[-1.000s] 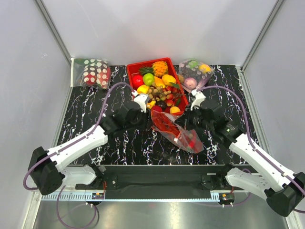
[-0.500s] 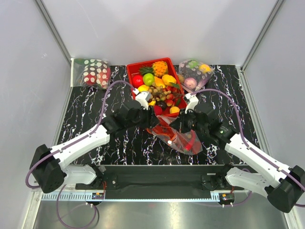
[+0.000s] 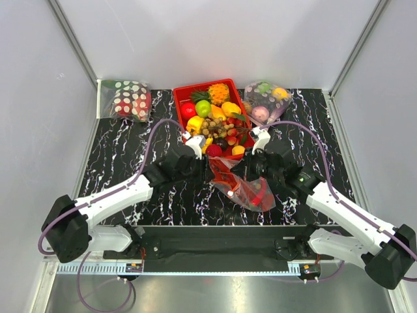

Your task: Open the zip-top bag and remove the fake food

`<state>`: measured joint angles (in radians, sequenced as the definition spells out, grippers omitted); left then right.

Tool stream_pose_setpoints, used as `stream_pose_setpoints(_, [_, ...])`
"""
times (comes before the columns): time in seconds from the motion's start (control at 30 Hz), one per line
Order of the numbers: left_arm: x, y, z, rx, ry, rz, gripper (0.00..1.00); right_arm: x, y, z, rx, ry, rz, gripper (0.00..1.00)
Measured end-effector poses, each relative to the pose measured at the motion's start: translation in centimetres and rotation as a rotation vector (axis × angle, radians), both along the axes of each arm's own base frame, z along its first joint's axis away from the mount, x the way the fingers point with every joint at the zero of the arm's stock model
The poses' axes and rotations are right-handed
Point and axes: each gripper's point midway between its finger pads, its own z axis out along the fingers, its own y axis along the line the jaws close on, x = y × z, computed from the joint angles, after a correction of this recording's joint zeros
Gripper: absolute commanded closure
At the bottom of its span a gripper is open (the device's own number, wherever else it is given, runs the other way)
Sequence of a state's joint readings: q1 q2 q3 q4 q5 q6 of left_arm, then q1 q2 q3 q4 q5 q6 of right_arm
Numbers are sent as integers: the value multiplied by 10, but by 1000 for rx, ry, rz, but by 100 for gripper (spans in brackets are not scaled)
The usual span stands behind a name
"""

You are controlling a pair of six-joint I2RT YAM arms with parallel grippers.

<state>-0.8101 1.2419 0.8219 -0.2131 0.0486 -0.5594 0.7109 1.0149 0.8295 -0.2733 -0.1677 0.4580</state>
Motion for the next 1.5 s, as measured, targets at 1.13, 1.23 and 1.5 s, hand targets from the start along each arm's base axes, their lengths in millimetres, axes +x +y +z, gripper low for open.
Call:
stream_pose_setpoints(1.13, [14,-3,-38,-22,5,81,38,-11,15,-10,11,14,57,100])
stream_pose_setpoints(1.23, [13,-6,-40,-38,4,76,47,-12,16,-12,11,19,62,100])
stream_pose_setpoints(1.5, [14,-10,-39,-86,4,84,80,-14,18,-20,9,38,69,100])
